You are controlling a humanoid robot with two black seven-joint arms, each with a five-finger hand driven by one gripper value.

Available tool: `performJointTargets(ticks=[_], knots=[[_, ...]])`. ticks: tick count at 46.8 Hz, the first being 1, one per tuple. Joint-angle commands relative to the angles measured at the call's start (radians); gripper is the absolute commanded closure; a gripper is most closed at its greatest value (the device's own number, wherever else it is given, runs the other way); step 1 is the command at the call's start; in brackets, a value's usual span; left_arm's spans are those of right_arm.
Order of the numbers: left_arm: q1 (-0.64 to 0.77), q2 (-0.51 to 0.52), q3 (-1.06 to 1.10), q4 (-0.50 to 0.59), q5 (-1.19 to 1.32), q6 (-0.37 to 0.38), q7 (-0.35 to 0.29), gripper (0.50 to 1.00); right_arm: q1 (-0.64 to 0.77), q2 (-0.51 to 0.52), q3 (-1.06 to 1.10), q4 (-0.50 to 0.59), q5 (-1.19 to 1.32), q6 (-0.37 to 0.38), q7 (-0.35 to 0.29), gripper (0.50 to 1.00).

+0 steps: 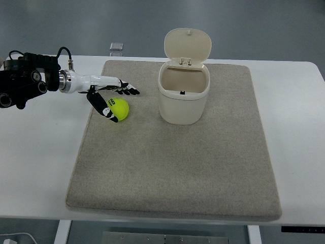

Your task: Put tennis ball into box with left hand

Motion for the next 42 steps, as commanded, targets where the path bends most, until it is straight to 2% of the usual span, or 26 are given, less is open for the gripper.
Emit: performJointTargets(ticks=[1,26,42], knots=[[0.002,0.0,0.001,0.0,0.001,0.003,0.0,0.538,0.0,0.0,0.001,0.0,0.0,0.0,0.0,0.562],[0.011,0.0,0.006,-0.006,0.003,0.006,0.0,0.542,0.0,0.0,0.0,0.0,0.0,0.0,0.0,0.562],[0.009,-0.002,0.041,-0.008,0.004,0.034,-0.001,0.551,0.0,0.0,0.0,0.0,0.0,0.0,0.0,0.562]])
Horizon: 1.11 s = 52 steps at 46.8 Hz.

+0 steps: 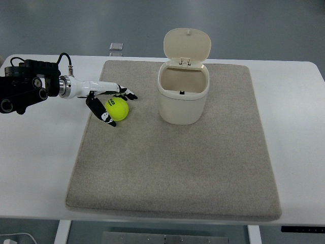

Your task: Put tennis ball into box with left hand

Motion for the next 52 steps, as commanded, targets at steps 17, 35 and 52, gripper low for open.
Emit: performJointTargets(ticks=[17,35,52], knots=[[-0.003,-0.011,0.0,-0.002,0.055,0.031,0.001,0.553,0.0,0.0,0.001,0.0,0.0,0.0,-0.001,0.562],[0.001,-0.028,-0.001,0.003,0.038,0.046,0.0,0.551,0.0,0.0,0.0,0.0,0.0,0.0,0.001,0.562],[0.014,-0.03,0.0,0.004,0.04,0.066,0.0,0.553,0.0,0.0,0.001,0.0,0.0,0.0,-0.001,0.562]])
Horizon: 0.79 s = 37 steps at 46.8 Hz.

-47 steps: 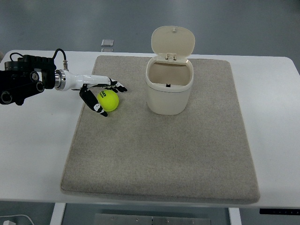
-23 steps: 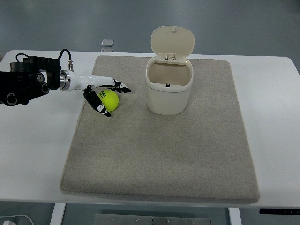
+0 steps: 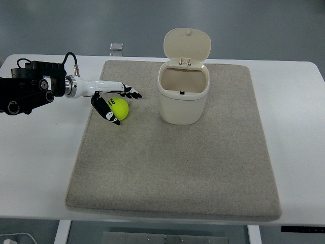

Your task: Put tennis ball into box with left hand

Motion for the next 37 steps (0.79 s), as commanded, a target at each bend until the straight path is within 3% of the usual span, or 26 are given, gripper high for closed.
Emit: performJointTargets(ticks=[1,11,17,19,23,27,37], knots=[[0.013,-0.003,0.0,0.001,0.0,0.001,0.0,0.553,0.0,0.0,0.002,0.0,0.0,0.0,0.001,0.562],[0.018,-0.003,0.0,-0.002,0.006,0.006,0.0,0.559,0.0,0.0,0.0,0.0,0.0,0.0,0.0,0.562],[0.018,-0.003,0.0,0.0,0.015,0.015,0.001,0.649,0.0,0.0,0.0,0.0,0.0,0.0,0.001,0.562],[0.017,-0.003,0.002,0.0,0.015,0.015,0.001,0.703,0.0,0.0,0.0,0.0,0.0,0.0,0.0,0.562],[0.013,-0.003,0.002,0.0,0.018,0.015,0.001,0.887,0.0,0.0,0.001,0.0,0.0,0.0,0.0,0.562],[0.007,-0.003,0.002,-0.003,0.018,0.014,0.001,1.0,0.0,0.0,0.0,0.0,0.0,0.0,0.0,0.562],[0.006,0.002,0.003,0.001,0.02,0.014,0.001,1.0,0.0,0.0,0.0,0.0,0.0,0.0,0.001,0.562]])
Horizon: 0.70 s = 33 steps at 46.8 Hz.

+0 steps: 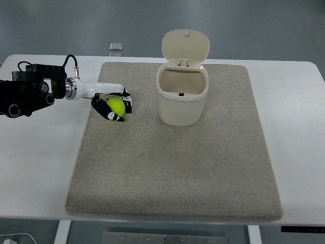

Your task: Put tennis ball into box with left hand

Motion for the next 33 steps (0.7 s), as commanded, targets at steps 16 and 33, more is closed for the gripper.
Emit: performJointTargets(ticks=[16,33], knots=[[-0.009,0.001,-0.011,0.007,-0.009,0.003,-0.002,0.625,0.0,0.0,-0.001,0.0,0.0,0.0,0.001,0.562],[-0.052,0.03,-0.015,0.025,-0.003,0.009,-0.002,0.594,0.0,0.0,-0.001,0.0,0.0,0.0,0.001,0.562]])
